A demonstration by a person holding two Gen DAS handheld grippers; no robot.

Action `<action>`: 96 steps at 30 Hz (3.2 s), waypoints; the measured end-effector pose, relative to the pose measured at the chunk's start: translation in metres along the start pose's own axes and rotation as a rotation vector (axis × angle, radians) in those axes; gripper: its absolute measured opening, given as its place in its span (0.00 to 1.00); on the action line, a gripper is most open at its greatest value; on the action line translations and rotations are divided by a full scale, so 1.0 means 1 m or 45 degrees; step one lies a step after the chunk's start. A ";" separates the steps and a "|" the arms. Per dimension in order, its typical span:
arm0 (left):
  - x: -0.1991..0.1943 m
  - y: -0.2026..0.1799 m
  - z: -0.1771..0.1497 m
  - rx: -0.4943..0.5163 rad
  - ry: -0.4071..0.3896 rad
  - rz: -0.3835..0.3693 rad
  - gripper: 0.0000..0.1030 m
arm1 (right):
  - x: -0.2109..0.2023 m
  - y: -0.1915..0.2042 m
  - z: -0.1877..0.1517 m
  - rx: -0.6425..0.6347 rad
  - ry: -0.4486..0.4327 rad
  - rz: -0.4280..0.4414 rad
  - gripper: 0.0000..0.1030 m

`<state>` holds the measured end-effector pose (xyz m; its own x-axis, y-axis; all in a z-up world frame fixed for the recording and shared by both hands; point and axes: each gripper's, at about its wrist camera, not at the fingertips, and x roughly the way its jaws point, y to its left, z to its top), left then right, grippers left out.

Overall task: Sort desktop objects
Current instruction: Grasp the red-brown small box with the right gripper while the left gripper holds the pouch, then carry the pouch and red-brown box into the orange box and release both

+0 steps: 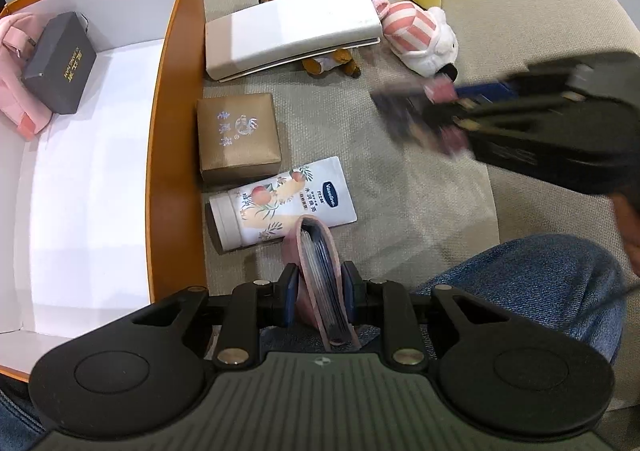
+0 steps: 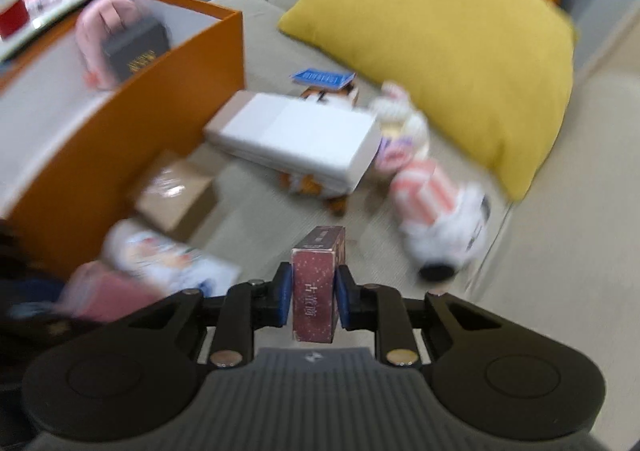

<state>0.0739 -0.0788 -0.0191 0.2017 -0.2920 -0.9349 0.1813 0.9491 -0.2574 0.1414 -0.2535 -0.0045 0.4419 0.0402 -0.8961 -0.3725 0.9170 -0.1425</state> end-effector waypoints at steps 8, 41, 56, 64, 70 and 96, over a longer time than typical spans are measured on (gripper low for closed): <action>0.000 -0.003 -0.001 0.014 -0.014 0.014 0.25 | 0.010 -0.006 -0.028 0.186 0.140 0.110 0.24; -0.183 0.077 0.002 0.007 -0.478 -0.042 0.19 | -0.119 0.060 0.029 0.250 -0.380 0.287 0.23; -0.109 0.164 0.070 -0.142 -0.375 -0.035 0.19 | -0.012 0.107 0.140 0.375 -0.210 0.279 0.23; -0.067 0.177 0.107 -0.071 -0.240 0.068 0.19 | 0.035 0.113 0.171 0.387 -0.074 0.205 0.23; -0.050 0.198 0.123 -0.106 -0.179 0.041 0.19 | 0.063 0.105 0.181 0.489 -0.009 0.253 0.23; -0.075 0.239 0.104 -0.293 -0.350 -0.142 0.25 | 0.100 0.116 0.185 0.604 -0.056 0.353 0.30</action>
<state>0.2027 0.1580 0.0146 0.4495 -0.3860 -0.8055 0.0021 0.9022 -0.4312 0.2933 -0.0699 -0.0326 0.4173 0.3129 -0.8532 -0.0759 0.9476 0.3105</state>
